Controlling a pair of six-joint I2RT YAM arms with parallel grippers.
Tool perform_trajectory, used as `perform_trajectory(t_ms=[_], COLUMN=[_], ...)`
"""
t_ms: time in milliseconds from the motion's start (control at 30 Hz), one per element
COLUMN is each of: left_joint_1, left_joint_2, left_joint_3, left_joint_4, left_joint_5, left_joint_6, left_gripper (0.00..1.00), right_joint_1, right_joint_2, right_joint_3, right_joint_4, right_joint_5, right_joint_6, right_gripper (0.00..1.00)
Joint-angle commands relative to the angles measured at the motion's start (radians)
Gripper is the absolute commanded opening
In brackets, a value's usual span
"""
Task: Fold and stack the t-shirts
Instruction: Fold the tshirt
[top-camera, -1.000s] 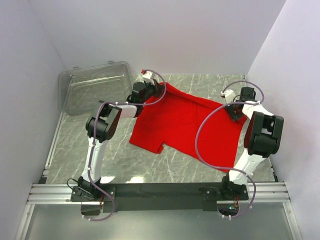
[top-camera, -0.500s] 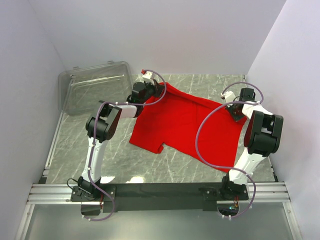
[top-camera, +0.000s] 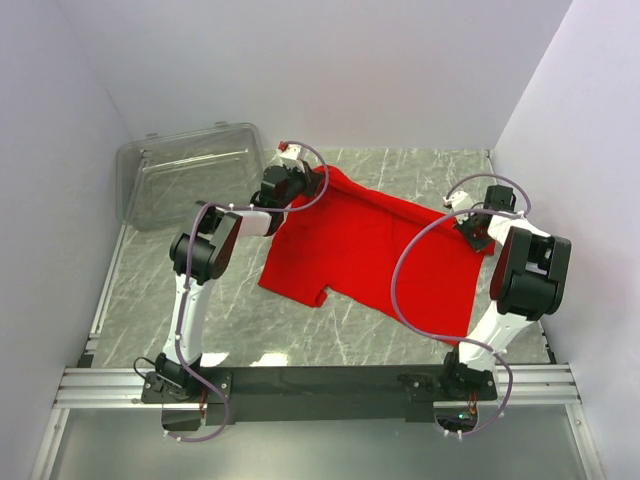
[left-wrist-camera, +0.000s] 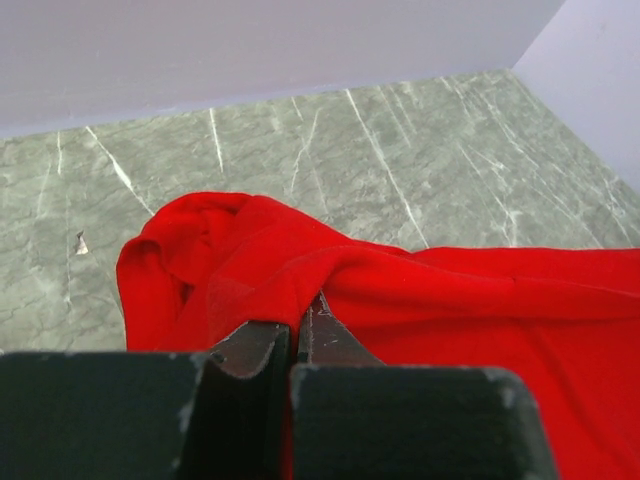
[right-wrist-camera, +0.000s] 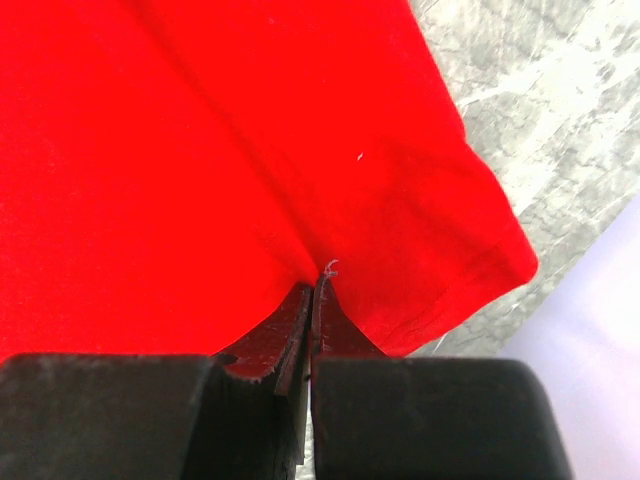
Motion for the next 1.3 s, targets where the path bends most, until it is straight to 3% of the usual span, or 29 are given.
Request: perform_trajectory(t_ms=[0, 67, 200, 267, 433, 667, 900, 1067, 1267], left_joint_1=[0.009, 0.009, 0.009, 0.009, 0.017, 0.032, 0.034, 0.035, 0.055], left_joint_2=[-0.044, -0.043, -0.038, -0.047, -0.102, -0.184, -0.233, -0.244, -0.153], left_joint_3=[-0.003, 0.015, 0.052, 0.055, -0.008, 0.016, 0.001, -0.027, 0.088], left_joint_4=[-0.005, -0.028, -0.103, -0.129, -0.08, -0.092, -0.106, -0.126, -0.295], left_joint_5=[-0.034, -0.033, -0.009, 0.0, -0.032, -0.022, 0.07, 0.098, 0.133], left_joint_6=[0.026, 0.032, 0.029, 0.024, -0.003, -0.035, -0.081, -0.115, -0.253], left_gripper=[0.01, 0.01, 0.08, 0.11, 0.31, 0.46, 0.63, 0.63, 0.61], right_joint_1=[-0.006, -0.006, -0.004, -0.006, -0.01, -0.032, -0.042, -0.065, -0.09], right_joint_2=[-0.056, -0.057, -0.054, -0.067, -0.131, -0.214, -0.145, -0.107, -0.051], right_joint_3=[-0.016, -0.026, -0.021, -0.018, 0.02, 0.073, 0.112, 0.148, 0.241], right_joint_4=[0.047, 0.049, 0.032, 0.018, -0.031, -0.149, -0.152, -0.178, -0.229], right_joint_5=[0.001, 0.001, -0.005, -0.022, -0.103, -0.26, -0.237, -0.229, -0.238], right_joint_6=[-0.03, -0.036, -0.032, -0.029, 0.026, 0.072, 0.235, 0.296, 0.344], right_gripper=[0.0, 0.04, 0.23, 0.28, 0.4, 0.41, 0.38, 0.3, 0.24])
